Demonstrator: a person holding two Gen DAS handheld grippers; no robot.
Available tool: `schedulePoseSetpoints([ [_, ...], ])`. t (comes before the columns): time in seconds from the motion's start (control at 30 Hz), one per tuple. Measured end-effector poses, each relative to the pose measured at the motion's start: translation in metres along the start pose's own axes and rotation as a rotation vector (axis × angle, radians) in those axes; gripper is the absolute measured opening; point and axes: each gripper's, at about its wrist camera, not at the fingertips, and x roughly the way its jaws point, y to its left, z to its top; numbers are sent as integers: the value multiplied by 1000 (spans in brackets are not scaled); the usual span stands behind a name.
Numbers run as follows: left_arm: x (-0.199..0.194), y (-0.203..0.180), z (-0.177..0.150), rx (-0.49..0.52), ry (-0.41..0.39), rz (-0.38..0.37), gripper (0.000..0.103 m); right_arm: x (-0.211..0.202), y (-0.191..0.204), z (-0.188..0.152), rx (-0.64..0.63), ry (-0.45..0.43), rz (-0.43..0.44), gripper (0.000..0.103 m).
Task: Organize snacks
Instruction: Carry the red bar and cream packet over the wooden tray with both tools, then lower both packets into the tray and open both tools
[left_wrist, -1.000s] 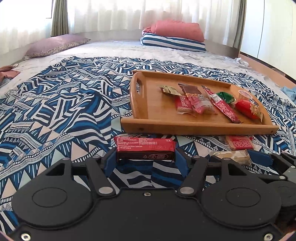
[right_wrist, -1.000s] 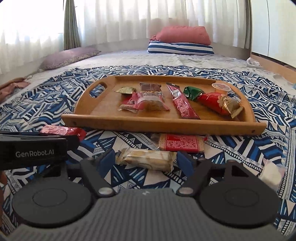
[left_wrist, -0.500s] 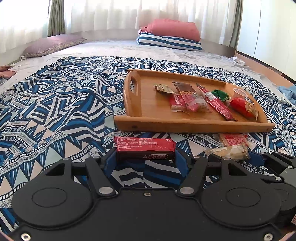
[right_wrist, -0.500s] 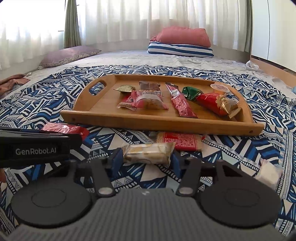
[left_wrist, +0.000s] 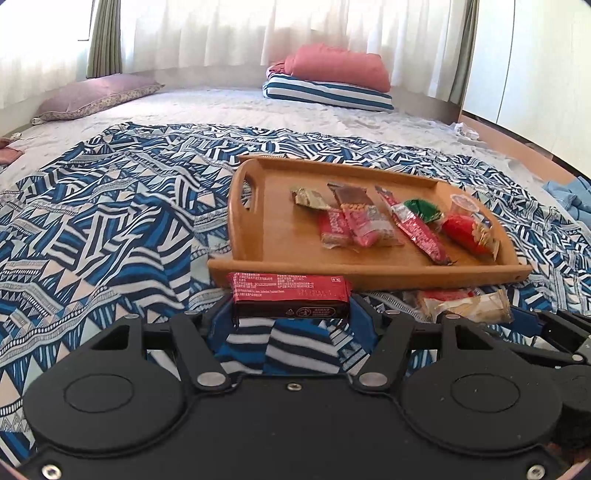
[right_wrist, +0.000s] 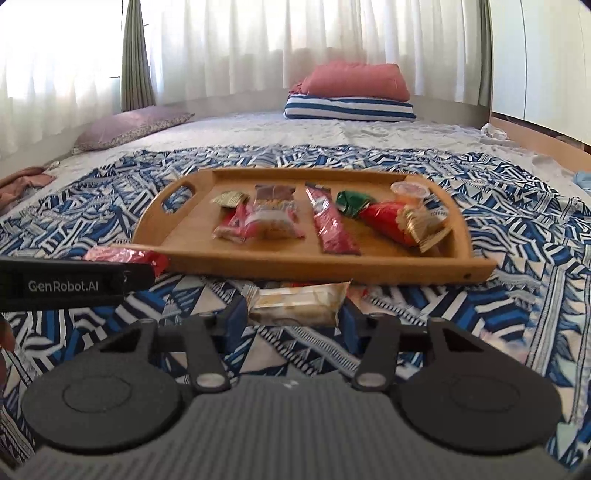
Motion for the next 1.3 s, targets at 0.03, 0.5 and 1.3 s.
schedulePoseSetpoints([
  [0.03,0,-2,2,2,-2,-2,63,-1,-2,3,3,-5,0,56],
  [0.5,23,-20,32,10,6,-37,63,12,-40,34,48,-21,-31,56],
  [1.3,98,-23,48,-23,95,-26,63,83,-96,56,113,86,-55,56],
])
